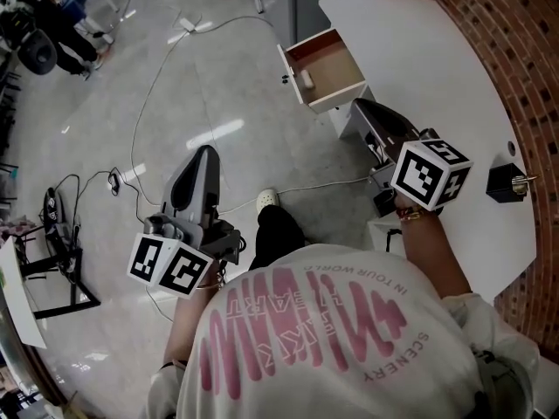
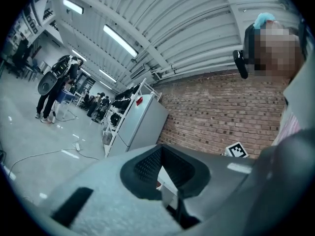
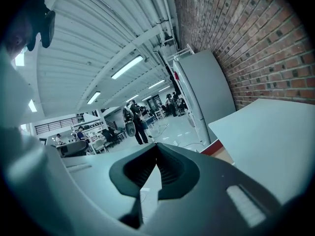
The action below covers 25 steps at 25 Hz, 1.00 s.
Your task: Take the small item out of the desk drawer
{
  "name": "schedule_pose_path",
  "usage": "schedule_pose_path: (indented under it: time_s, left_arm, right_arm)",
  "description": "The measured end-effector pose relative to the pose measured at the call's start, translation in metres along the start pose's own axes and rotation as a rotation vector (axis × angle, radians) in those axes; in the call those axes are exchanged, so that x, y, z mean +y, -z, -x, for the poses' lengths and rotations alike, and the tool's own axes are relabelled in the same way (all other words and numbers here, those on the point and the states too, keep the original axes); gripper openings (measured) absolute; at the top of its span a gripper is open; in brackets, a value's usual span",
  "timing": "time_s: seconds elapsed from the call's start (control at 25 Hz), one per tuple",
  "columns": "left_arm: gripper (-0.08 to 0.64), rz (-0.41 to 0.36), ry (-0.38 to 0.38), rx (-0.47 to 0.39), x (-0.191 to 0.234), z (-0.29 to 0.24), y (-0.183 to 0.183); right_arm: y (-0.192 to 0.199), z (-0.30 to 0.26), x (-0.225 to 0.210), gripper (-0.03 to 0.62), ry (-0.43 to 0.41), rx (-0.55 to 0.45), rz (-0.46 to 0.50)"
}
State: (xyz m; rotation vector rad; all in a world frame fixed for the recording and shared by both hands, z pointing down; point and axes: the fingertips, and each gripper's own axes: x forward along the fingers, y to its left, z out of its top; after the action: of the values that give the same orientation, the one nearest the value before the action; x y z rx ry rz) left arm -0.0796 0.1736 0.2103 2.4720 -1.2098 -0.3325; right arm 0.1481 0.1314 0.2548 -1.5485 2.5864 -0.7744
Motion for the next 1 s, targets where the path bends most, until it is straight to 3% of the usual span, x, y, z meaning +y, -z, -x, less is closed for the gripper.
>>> schedule_pose_path:
  time_s: [0.4, 0.64, 1.0]
  left_arm:
    - [0.003, 0.019, 0.056, 0.014, 0.038, -0.063, -0.032]
    - [0.003, 0.003, 0.120, 0.010, 0.060, -0.105, -0.062]
    - [0.003, 0.013, 0.203, 0.020, 0.090, -0.154, -0.079]
  right_arm:
    - [-0.035, -0.050, -0.017, 0.012, 0.038, -0.012, -0.042]
    - [-0.063, -0.079, -0.021, 0.012, 0.071, -0.048, -0.045]
    - [-0.085, -0.113, -0.031, 0.012, 0.131, -0.082, -0.042]
